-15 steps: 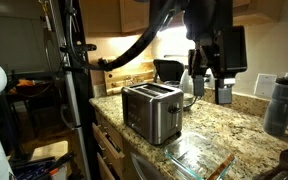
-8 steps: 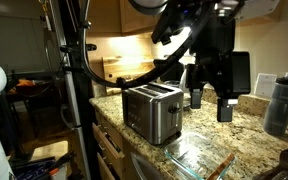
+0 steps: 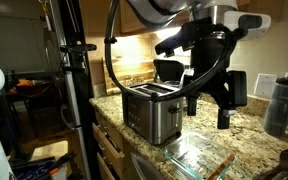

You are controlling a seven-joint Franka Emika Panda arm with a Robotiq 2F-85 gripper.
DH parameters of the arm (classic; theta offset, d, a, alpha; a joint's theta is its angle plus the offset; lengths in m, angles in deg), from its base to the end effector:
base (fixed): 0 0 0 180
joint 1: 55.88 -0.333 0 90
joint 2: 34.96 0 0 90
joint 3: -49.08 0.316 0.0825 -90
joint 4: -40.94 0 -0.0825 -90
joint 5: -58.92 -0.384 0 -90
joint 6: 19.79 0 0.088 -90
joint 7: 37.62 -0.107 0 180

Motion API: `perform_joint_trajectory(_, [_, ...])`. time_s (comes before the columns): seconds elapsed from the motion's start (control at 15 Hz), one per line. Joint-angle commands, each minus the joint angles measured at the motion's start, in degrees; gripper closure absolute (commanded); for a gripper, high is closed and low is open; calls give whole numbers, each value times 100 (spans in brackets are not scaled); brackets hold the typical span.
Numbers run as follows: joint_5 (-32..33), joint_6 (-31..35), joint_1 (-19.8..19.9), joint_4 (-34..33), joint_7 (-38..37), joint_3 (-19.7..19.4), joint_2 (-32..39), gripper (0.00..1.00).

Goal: Put the slices of bread from the glass bowl in the toaster

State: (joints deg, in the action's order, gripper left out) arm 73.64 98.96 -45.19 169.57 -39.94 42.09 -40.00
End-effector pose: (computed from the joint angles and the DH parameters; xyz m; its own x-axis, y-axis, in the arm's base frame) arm 0.4719 -0.1646 0.3982 0.9712 -0.2210 -0.0886 -0.1994 -0.9582 0.2050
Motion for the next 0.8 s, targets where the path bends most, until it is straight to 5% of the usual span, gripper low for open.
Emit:
perform_joint_trajectory(0.0, [-125,80,-88,-301,336,-74,390,0])
perform_joint_trajectory(0.73, [-333,-86,-42,-1281,607,-71,1681,0])
